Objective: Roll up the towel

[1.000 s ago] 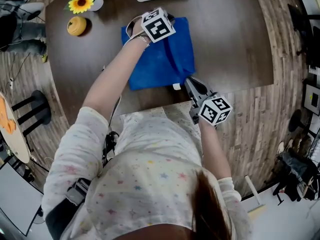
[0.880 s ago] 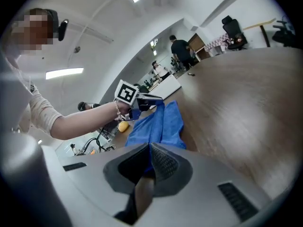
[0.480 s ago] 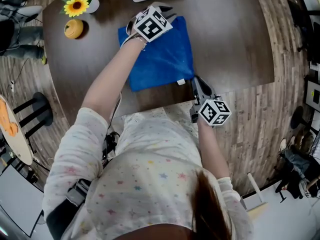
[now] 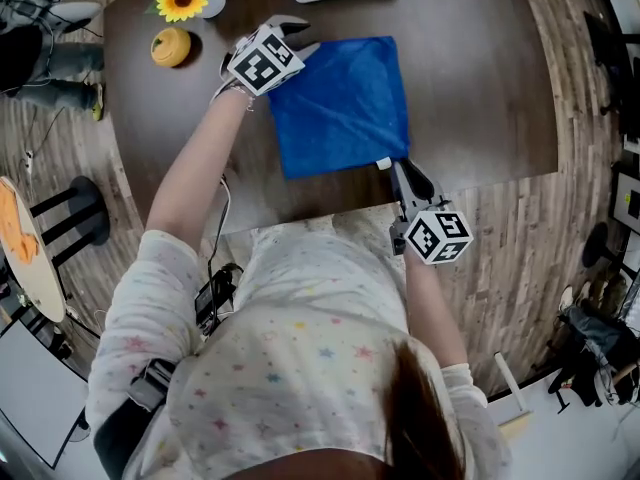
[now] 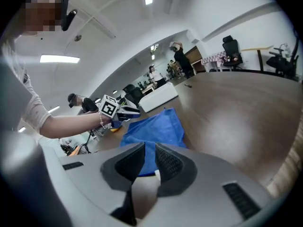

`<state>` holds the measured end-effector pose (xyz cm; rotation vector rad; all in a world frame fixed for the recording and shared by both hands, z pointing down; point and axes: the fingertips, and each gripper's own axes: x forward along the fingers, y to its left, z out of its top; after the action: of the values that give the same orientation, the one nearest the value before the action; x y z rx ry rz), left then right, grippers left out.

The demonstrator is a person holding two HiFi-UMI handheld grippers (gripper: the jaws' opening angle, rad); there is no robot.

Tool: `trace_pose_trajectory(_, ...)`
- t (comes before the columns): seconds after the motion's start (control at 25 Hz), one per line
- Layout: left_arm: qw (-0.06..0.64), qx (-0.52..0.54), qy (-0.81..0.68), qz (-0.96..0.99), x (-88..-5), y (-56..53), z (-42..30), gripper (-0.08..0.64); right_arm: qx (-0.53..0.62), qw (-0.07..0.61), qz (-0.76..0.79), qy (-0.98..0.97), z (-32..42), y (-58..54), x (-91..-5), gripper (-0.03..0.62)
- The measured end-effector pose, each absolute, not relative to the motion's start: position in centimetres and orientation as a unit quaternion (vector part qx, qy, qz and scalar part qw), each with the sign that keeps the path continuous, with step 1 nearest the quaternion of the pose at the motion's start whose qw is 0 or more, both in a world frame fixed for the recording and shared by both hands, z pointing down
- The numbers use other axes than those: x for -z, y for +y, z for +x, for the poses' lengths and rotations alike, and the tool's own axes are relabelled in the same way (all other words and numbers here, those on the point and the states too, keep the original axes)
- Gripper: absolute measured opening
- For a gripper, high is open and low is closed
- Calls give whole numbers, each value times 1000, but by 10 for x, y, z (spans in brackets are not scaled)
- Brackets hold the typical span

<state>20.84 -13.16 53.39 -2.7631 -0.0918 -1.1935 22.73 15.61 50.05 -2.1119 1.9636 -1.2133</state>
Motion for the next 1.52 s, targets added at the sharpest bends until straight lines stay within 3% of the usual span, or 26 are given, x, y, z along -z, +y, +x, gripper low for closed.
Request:
trace_pose_trajectory(0.4, 46, 430, -46, -900, -557, -150, 122, 143, 413, -61, -561, 715, 83, 106, -516, 111)
trace_pose_trajectory(0.96, 32, 439, -117, -890, -581, -147, 109, 141, 364, -246, -534, 722, 7, 80, -567, 176)
trace_pose_trajectory(1.12, 31, 437, -143, -887, -582, -144, 113, 129, 362, -254, -556, 704, 17, 79, -573, 100)
trace_pose_trajectory(1.24, 37, 437, -156, -885, -581, -140, 110, 46, 371, -233, -563, 700, 22, 80, -567, 20)
trace_pose_trajectory(1.52, 5, 409, -140, -901, -554, -135, 119, 35, 356, -188, -573, 714, 60, 90, -525, 15)
